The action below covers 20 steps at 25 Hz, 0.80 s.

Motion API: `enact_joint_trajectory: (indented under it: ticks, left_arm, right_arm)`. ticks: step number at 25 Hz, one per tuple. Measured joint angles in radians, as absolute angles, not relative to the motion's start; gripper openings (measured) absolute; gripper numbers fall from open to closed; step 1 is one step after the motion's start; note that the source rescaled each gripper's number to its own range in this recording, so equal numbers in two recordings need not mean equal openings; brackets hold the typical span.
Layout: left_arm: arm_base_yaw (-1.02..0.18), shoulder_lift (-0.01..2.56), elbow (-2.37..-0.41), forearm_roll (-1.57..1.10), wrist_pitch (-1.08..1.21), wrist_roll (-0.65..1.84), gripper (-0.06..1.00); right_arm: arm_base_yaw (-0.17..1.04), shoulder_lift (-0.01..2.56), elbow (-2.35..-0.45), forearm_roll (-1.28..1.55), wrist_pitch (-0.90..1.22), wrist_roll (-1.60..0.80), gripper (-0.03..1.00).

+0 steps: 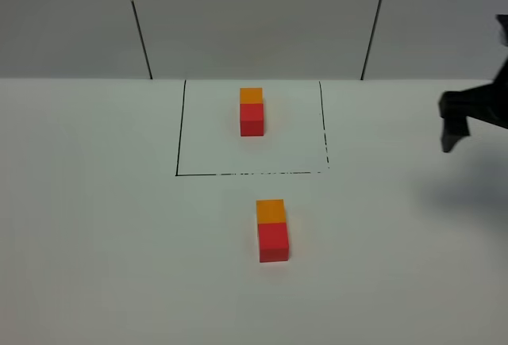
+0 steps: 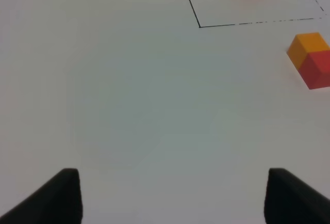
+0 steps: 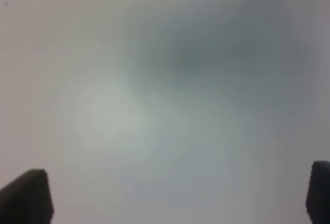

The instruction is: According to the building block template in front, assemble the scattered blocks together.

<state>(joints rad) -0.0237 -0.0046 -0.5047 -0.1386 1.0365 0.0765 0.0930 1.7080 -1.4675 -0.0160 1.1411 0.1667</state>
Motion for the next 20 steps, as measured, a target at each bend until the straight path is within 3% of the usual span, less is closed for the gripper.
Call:
enact_joint_trajectory:
  ticks: [4, 10, 20]
  left_arm:
    - [-0.024, -0.005, -0.505, -0.139, 1.037, 0.077, 0.89]
    - [-0.024, -0.005, -0.505, -0.139, 1.037, 0.077, 0.89]
    - [-0.024, -0.005, -0.505, -0.139, 1.037, 0.076, 0.89]
  right_arm:
    - [0.014, 1.527, -1.265, -0.023, 1.146, 0.161, 0.97]
    - [-0.002, 1.160, -0.947, -0.059, 1.086, 0.205, 0.95]
    - [-0.004, 0.573, -0.630, -0.124, 1.060, 0.198, 0.88]
